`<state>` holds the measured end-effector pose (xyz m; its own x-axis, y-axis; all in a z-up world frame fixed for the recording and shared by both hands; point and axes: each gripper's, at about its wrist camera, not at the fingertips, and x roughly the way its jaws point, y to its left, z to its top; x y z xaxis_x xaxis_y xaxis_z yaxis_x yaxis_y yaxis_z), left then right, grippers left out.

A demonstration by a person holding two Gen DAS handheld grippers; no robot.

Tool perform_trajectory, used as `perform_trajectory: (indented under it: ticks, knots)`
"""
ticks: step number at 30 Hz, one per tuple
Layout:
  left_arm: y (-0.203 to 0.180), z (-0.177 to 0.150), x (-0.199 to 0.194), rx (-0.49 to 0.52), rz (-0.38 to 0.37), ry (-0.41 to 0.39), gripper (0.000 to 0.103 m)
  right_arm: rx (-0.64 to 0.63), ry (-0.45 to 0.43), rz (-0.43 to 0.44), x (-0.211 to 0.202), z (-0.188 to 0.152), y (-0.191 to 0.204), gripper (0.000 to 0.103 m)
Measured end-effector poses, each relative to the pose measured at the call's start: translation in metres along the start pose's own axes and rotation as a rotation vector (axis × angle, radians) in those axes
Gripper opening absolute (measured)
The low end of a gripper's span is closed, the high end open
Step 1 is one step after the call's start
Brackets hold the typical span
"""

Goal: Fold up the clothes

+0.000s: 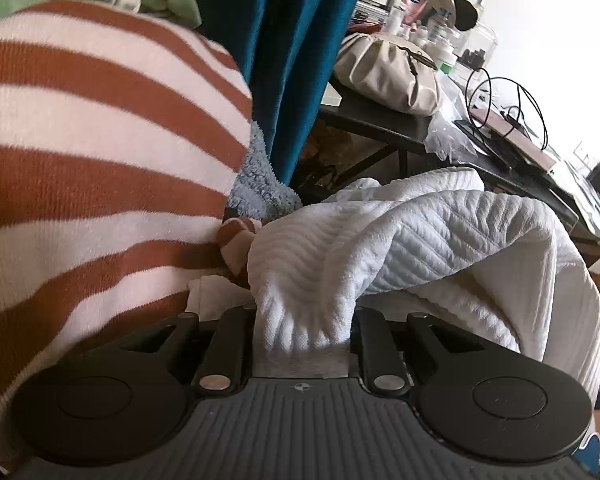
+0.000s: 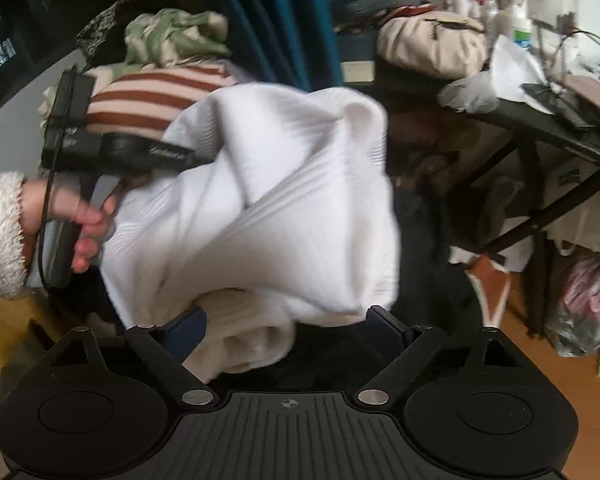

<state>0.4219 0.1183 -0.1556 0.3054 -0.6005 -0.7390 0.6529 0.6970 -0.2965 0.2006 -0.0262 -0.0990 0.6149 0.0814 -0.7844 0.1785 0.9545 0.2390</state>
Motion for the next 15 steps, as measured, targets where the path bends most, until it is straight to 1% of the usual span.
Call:
perform_trajectory:
  ticks: [2, 4, 6, 8, 12, 15]
  knots:
    - [-0.001, 0.001, 0.001, -0.002, 0.001, 0.002, 0.019, 0.022, -0.003, -0.010, 0.000, 0.004, -0.012, 0.085]
    - [-0.002, 0.001, 0.000, -0.001, 0.007, 0.007, 0.019, 0.030, -0.011, -0.017, 0.008, 0.009, -0.017, 0.089]
    - [-0.003, 0.002, 0.000, -0.004, 0.010, 0.014, 0.019, 0.021, -0.030, -0.018, 0.011, 0.012, -0.021, 0.102]
    - [-0.002, 0.002, -0.001, -0.006, 0.012, 0.022, 0.019, -0.005, -0.051, -0.014, 0.019, 0.016, -0.019, 0.102]
    - [0.002, 0.000, -0.004, -0.020, 0.014, 0.036, 0.019, -0.050, -0.038, -0.005, 0.047, 0.025, -0.023, 0.102]
    - [0.008, -0.003, -0.007, -0.040, 0.016, 0.052, 0.019, -0.033, -0.039, 0.032, 0.067, 0.032, -0.031, 0.102]
